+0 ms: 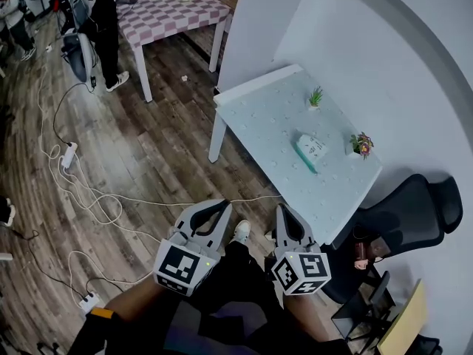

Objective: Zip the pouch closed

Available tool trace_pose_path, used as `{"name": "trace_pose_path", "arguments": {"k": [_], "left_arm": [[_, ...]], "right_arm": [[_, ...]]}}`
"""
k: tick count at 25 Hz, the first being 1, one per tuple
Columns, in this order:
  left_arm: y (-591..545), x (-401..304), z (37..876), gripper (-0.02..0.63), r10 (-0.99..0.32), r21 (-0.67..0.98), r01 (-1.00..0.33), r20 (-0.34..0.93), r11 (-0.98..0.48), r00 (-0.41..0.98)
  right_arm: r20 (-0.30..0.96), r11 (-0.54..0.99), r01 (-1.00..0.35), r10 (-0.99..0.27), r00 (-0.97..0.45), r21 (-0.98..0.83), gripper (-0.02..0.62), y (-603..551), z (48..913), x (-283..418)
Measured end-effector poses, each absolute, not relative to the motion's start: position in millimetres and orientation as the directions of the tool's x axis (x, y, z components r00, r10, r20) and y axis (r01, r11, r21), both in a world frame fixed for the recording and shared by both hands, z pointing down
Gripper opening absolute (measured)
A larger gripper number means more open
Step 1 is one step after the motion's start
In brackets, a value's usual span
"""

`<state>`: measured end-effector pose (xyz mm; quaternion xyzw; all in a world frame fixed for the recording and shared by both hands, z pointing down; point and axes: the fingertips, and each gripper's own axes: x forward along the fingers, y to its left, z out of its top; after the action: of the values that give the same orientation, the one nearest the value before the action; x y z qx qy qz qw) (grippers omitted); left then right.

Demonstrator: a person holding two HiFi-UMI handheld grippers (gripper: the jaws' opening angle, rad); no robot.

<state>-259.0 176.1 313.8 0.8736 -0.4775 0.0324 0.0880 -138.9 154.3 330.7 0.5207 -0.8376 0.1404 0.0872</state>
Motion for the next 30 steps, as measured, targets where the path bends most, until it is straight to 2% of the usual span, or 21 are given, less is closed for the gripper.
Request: {"name": "trace_pose_path", "arguments": {"k": [13, 26, 30], "left_arm": [[73, -201, 304, 0.009, -0.847, 0.059, -0.86, 0.151, -0.507, 0.509], [-36, -100, 342, 0.009, -0.789, 0.037, -0.823, 0.262, -0.567, 0.556], [-58, -64, 352, 0.009, -0.756, 0.038, -0.801, 0.308, -0.597, 0.578]], "right_arm": [[0.268, 0.507, -0.858, -0.819, -0.507, -0.075, 0.015, 52, 332, -99], [0.34, 0.414, -0.897, -0.83, -0.443, -0.157, 0.015, -42, 381, 10], [0.381, 0.398, -0.909, -0.826, -0.415, -0.126, 0.015, -61, 396, 49]]}}
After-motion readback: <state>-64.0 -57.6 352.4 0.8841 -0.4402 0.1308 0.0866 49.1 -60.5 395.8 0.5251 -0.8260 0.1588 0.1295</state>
